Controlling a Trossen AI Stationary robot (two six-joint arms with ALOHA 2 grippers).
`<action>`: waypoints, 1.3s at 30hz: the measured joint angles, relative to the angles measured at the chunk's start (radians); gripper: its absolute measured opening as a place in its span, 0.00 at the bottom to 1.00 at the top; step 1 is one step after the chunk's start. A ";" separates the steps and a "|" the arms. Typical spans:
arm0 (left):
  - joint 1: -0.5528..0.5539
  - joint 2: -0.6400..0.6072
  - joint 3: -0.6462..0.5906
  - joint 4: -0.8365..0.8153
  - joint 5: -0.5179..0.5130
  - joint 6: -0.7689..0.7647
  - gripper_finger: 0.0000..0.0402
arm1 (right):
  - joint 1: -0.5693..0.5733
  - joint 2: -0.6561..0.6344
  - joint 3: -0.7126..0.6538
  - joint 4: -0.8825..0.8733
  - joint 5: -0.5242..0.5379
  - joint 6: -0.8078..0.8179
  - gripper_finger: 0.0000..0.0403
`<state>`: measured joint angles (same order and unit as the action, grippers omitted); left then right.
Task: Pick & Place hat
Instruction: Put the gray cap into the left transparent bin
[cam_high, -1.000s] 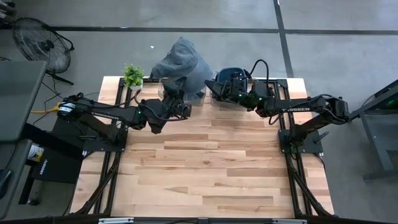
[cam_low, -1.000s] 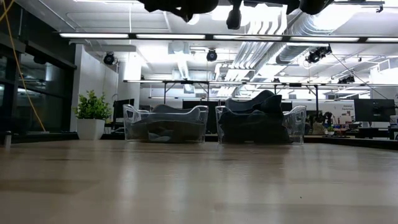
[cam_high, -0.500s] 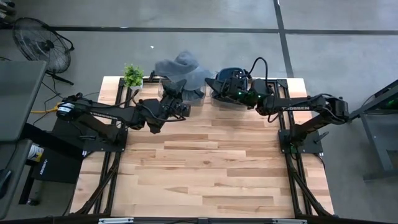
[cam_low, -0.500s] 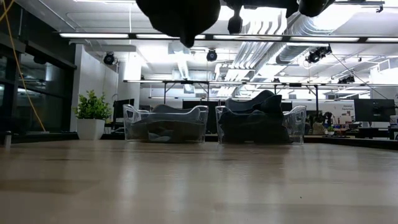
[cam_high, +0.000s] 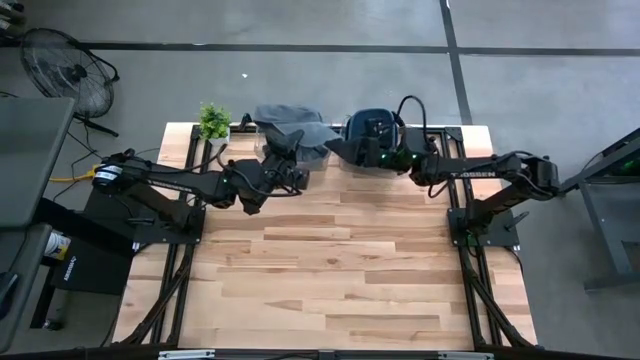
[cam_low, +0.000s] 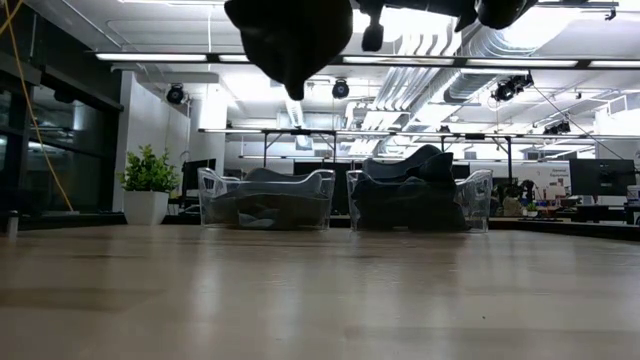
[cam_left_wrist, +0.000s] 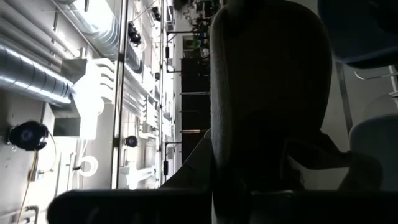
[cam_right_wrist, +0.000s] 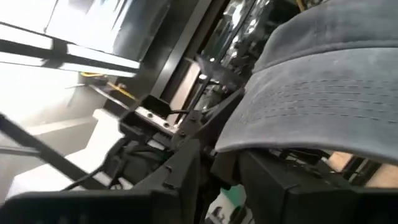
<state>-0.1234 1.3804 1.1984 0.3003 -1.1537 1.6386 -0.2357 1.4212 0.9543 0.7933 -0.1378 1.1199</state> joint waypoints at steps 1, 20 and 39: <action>0.000 0.000 0.000 0.004 -0.003 0.000 0.01 | -0.007 -0.001 0.000 0.004 -0.026 0.001 0.29; 0.104 -0.002 0.000 0.019 -0.042 -0.116 0.01 | -0.065 -0.049 0.000 -0.002 -0.686 -0.145 0.40; 0.225 -0.003 0.295 -0.239 0.081 -0.772 0.01 | -0.099 -0.248 0.000 -0.452 -0.623 -0.498 0.40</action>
<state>0.1012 1.3773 1.4930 0.0614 -1.0730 0.8671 -0.3344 1.1727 0.9546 0.3414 -0.7605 0.6216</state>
